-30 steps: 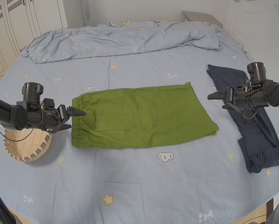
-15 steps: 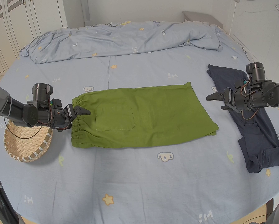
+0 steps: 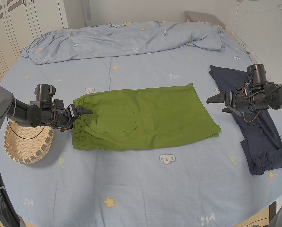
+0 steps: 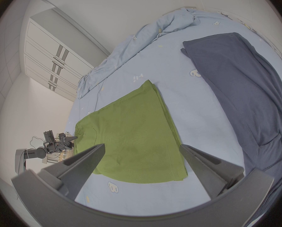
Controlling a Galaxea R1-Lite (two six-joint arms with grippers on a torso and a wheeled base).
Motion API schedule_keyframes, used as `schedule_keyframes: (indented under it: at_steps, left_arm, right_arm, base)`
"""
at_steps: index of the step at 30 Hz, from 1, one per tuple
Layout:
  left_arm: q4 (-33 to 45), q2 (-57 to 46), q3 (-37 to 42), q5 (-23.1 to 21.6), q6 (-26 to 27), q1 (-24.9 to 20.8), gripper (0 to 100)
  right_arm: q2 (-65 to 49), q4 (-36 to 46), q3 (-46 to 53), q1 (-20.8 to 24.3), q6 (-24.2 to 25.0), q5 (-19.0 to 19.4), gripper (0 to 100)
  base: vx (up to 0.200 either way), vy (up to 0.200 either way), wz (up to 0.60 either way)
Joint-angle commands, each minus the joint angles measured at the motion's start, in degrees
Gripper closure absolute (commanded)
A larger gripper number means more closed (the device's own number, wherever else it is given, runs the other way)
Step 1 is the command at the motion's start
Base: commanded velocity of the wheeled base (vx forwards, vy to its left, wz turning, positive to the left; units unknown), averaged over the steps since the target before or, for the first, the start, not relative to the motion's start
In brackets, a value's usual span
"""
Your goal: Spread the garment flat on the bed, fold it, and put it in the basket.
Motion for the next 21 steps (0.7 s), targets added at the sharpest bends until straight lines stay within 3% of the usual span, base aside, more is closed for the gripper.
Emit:
schedule_keyframes:
  at_steps: [1, 9, 10, 21]
  left_arm:
    - [0.0, 0.4, -0.4, 0.0, -0.1, -0.2, 0]
    - [0.0, 0.6, -0.6, -0.2, -0.1, -0.9, 0]
    - [0.0, 0.6, -0.7, -0.2, -0.1, -0.9, 100]
    - [0.0, 0.2, -0.6, 0.0, -0.1, -1.5, 100]
  right_arm:
    - [0.2, 0.0, 0.0, 0.0, 0.0, 0.0, 0]
    - [0.5, 0.0, -0.1, 0.0, 0.0, -0.1, 0]
    - [0.7, 0.0, -0.1, 0.0, 0.0, -0.1, 0]
    - [2.1, 0.4, 1.2, -1.8, -0.2, 0.3, 0]
  base:
    - [0.0, 0.0, 0.0]
    - [0.0, 0.0, 0.0]
    - [0.0, 0.0, 0.0]
    - [0.0, 0.0, 0.0]
